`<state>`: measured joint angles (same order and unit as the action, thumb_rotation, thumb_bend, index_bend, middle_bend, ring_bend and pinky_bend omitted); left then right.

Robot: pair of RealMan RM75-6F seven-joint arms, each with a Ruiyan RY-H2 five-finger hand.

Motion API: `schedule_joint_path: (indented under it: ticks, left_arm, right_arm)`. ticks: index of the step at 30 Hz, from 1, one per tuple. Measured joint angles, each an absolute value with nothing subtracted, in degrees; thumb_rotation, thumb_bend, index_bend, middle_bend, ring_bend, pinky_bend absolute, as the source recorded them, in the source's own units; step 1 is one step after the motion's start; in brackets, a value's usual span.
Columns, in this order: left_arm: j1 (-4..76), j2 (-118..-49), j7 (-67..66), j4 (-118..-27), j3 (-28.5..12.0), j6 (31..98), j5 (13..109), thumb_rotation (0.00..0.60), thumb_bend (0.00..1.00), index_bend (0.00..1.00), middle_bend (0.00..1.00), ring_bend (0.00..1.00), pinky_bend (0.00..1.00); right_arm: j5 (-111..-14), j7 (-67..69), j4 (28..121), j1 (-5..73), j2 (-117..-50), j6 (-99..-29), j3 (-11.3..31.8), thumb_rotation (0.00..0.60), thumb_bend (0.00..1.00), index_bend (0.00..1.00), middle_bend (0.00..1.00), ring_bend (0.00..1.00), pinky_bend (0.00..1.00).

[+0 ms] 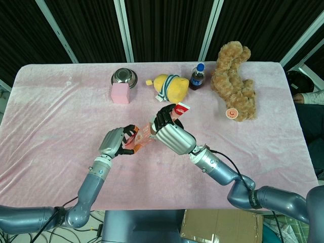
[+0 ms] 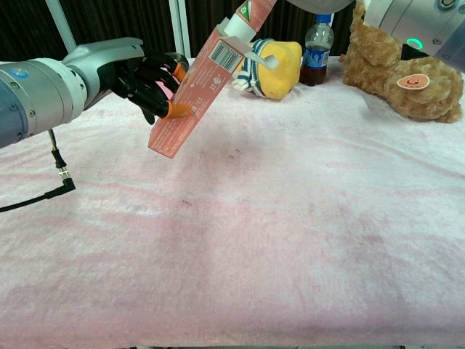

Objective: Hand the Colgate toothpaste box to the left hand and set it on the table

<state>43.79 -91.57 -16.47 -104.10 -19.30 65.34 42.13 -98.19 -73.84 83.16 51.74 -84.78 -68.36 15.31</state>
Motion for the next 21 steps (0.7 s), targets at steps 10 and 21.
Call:
schedule_joint_path:
  ticks: [10,21]
  left_arm:
    - [43.8,-91.4,-16.0,-104.3,-19.2,65.2,42.3,0.600,0.41,0.46,0.45,0.37,0.50]
    - [44.0,-90.8,-16.0,-104.6,-19.2,65.2,42.1,0.600,0.41,0.46,0.45,0.37,0.50]
  right_arm:
    - [-98.2,-74.0,83.3,51.7,-84.5,-68.3,15.3,0.600,0.33,0.62,0.49,0.43,0.45]
    - [-98.4,-74.6,83.5,51.8,-84.2,-67.8,15.1,0.600,0.33,0.62,0.49,0.43,0.45]
